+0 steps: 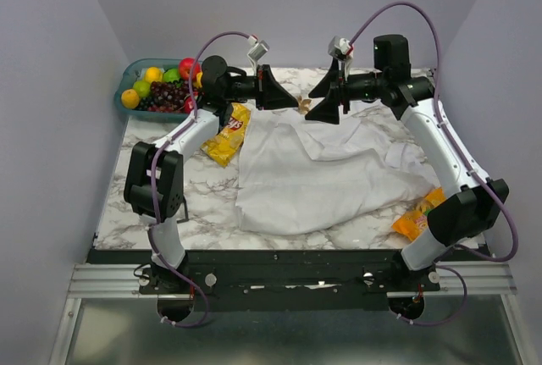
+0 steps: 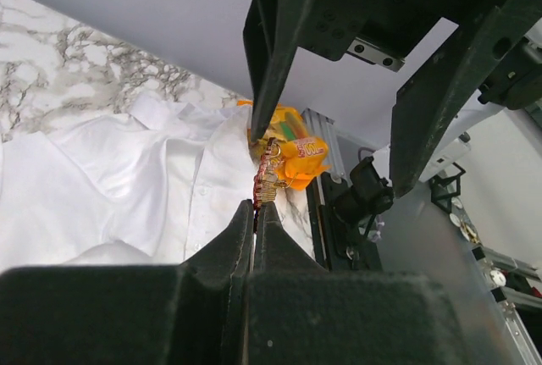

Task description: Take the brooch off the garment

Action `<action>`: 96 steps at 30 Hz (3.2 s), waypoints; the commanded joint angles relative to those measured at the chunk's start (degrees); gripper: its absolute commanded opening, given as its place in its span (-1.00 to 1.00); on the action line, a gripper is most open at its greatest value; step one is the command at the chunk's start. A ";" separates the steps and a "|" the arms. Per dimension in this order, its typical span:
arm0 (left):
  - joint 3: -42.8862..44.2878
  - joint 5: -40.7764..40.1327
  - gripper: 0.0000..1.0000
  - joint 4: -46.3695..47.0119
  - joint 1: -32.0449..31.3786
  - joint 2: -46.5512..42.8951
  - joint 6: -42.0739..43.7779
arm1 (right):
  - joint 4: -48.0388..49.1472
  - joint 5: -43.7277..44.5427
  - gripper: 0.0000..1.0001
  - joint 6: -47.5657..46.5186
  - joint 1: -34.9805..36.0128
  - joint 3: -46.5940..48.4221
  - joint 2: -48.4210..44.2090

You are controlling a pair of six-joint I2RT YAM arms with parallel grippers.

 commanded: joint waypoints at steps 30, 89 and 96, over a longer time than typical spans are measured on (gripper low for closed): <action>-0.39 2.50 -1.00 11.24 -0.51 0.20 -5.99 | -0.44 -0.20 -0.08 5.82 0.08 2.75 2.26; 0.75 0.48 -1.00 3.16 -0.78 -0.42 1.30 | 3.78 -4.34 0.22 13.03 -3.78 1.52 6.92; 0.93 0.48 -1.00 2.98 -0.86 -0.33 1.39 | 3.87 -4.78 0.22 13.12 -3.61 1.78 7.36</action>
